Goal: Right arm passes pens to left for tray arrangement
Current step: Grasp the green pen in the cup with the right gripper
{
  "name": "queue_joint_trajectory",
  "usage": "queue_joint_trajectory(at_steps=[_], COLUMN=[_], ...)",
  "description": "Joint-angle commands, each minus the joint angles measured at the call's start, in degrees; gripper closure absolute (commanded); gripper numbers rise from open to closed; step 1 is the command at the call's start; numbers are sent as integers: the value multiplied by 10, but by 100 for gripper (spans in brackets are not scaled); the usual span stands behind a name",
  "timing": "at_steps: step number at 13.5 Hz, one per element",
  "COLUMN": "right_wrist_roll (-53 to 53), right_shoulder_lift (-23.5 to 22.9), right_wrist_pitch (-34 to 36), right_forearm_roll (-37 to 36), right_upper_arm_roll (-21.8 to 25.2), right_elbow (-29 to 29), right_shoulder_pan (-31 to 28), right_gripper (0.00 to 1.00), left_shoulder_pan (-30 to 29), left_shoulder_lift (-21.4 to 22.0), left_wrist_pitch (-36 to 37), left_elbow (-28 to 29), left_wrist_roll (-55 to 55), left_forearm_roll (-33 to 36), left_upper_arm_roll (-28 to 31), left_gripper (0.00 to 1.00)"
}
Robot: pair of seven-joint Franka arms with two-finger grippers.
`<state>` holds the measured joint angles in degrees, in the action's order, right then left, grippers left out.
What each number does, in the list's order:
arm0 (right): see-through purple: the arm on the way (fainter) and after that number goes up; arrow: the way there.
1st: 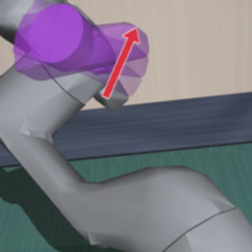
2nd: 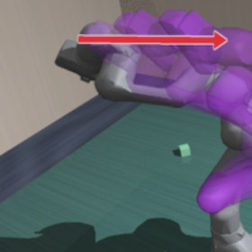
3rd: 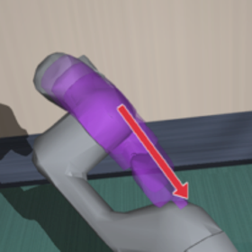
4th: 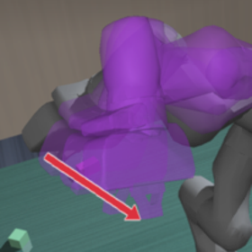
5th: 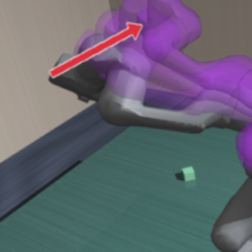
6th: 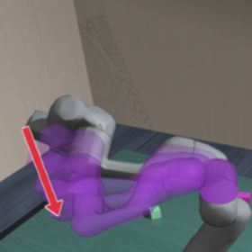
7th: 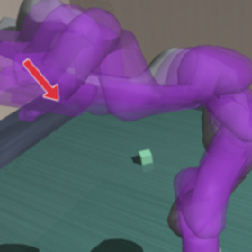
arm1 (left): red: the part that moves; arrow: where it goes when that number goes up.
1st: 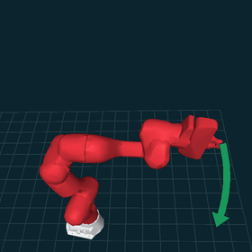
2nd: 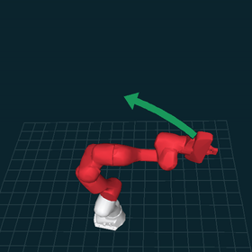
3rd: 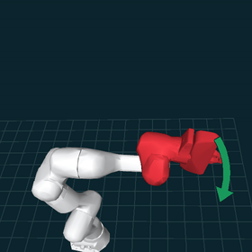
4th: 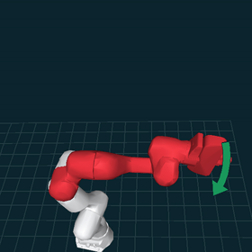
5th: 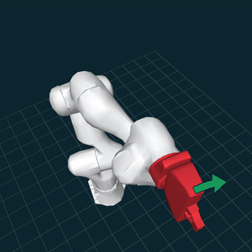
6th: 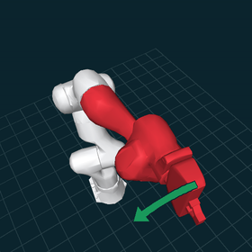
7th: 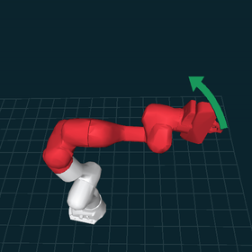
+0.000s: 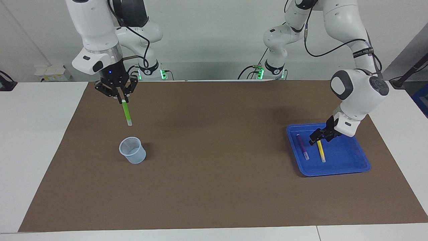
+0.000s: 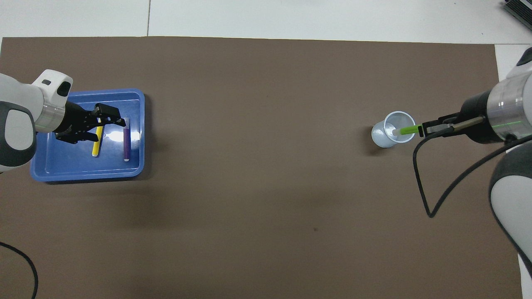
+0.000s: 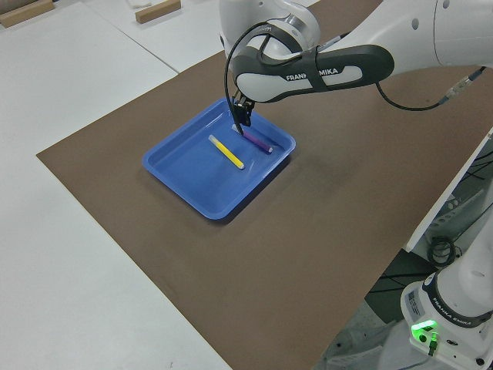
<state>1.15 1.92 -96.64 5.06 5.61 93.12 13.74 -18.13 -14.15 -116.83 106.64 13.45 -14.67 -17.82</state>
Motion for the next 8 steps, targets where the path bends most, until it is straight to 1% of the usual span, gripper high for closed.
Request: queue_joint_trajectory(at_steps=[1, 2, 4, 5, 7, 8], right_wrist_roll=[-86, -104, -154, -183, -243, -280], right_shoulder_lift=[-7, -8, -15, -17, -26, -34], right_wrist_pitch=[-6, -11, -21, -38, -75, -88], right_forearm_roll=[28, 42, 107, 129, 133, 139], right_upper_arm_roll=[-14, -17, -17, -18, -19, -19], right_elbow=[-6, -3, -2, 2, 15, 17], right_shoulder_pan=[3, 11, 11, 12, 48, 56], right_gripper=[99, 99, 99, 99, 99, 99], left_shoulder_pan=[4, 6, 13, 13, 13, 13], left_shoulder_lift=[11, 11, 11, 11, 10, 11], left_wrist_pitch=[55, 66, 71, 81, 108, 114], left_elbow=[-9, -17, -24, -30, -42, -43], left_wrist_roll=[73, 96, 137, 161, 238, 277], left_forearm_roll=[-48, -59, -62, -70, -122, -153], left_upper_arm_roll=[-5, -7, -15, -22, -27, -27], left_gripper=[0, 0, 0, 0, 0, 0])
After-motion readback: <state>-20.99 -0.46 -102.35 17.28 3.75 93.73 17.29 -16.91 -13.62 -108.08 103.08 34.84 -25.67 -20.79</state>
